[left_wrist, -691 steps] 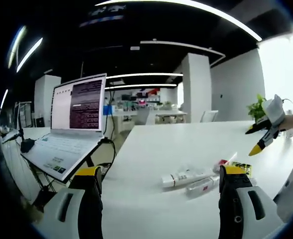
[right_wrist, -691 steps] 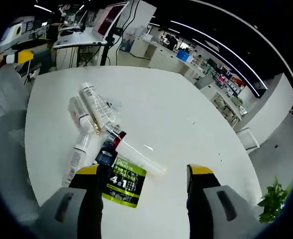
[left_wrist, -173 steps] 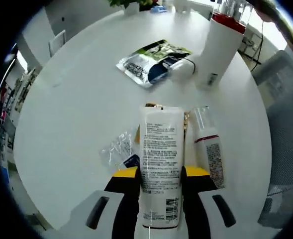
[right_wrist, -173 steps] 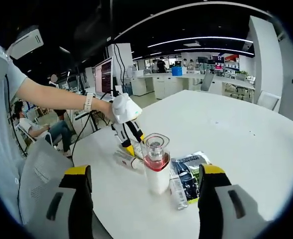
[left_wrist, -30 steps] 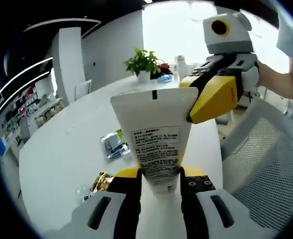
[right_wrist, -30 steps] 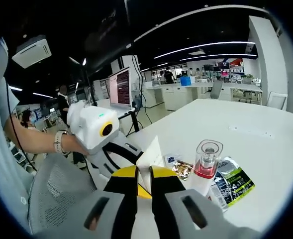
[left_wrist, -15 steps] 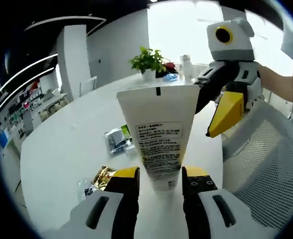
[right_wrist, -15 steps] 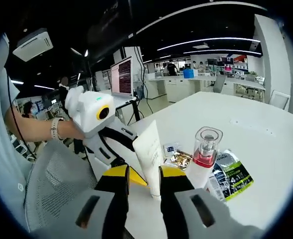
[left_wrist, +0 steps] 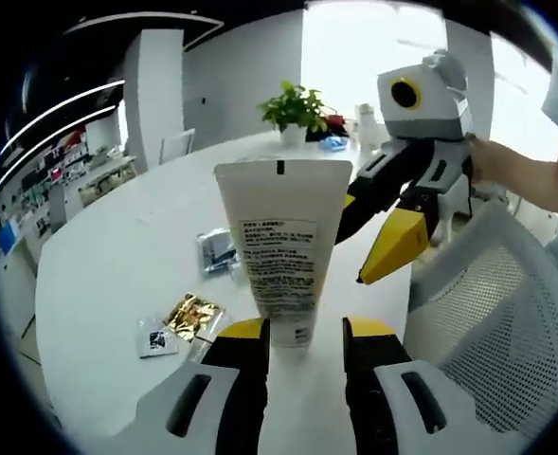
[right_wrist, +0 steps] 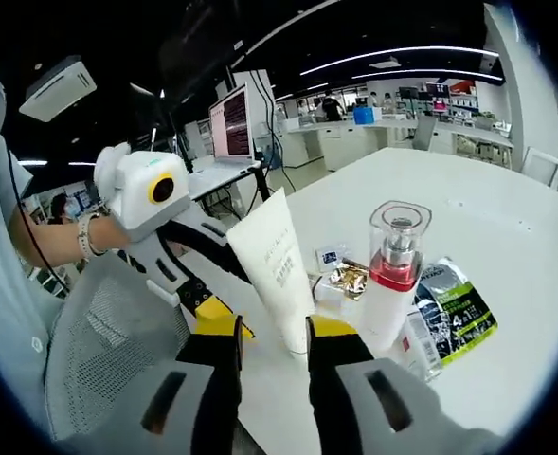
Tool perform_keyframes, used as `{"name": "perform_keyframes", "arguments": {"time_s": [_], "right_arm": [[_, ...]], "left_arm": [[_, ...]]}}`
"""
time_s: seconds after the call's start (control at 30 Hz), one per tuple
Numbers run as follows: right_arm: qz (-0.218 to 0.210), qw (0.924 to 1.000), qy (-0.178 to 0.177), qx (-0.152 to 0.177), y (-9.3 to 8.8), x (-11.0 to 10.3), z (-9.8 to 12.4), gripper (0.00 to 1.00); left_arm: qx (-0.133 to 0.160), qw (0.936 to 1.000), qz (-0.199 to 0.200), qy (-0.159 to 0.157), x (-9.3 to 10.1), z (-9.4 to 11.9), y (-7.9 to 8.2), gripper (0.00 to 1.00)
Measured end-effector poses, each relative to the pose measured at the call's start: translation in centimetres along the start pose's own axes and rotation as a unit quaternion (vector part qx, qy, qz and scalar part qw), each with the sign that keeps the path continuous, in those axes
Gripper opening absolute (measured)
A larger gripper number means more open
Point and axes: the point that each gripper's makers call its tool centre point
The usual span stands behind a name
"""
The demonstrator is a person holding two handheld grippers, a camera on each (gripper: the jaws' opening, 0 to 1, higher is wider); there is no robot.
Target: Arrange the skincare products in the storage area until every visible bottle or jar stands upright without overlapping.
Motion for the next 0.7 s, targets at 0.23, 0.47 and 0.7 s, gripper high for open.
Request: {"name": "perform_keyframes", "arguments": {"time_s": [0.23, 0.47, 0.7], "right_arm": [[0.006, 0.9999, 0.003, -0.008, -0.2, -0.1, -0.6, 0.22], [0.004, 0.9999, 0.010, -0.007, 0.0, -0.6, -1.1, 0.19], [0.003, 0.9998, 0.019, -0.003, 0.5, -1.1, -1.6, 0.18]], "left_arm": [[-0.006, 0.9999, -0.008, 0.011, 0.3, -0.2, -0.2, 0.28], [-0.015, 0.9994, -0.026, 0.016, -0.2, -0.5, -0.2, 0.29], [-0.014, 0.9991, -0.038, 0.016, -0.8, -1.0, 0.3, 0.31]]}}
Point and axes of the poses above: the point that each gripper's makers call its tool centre point, and the gripper's own axes: z roughly backward along the fingers, x roughly to its right, y roughly out of its top, and after that the axes turned 1 degree about y, right-handed
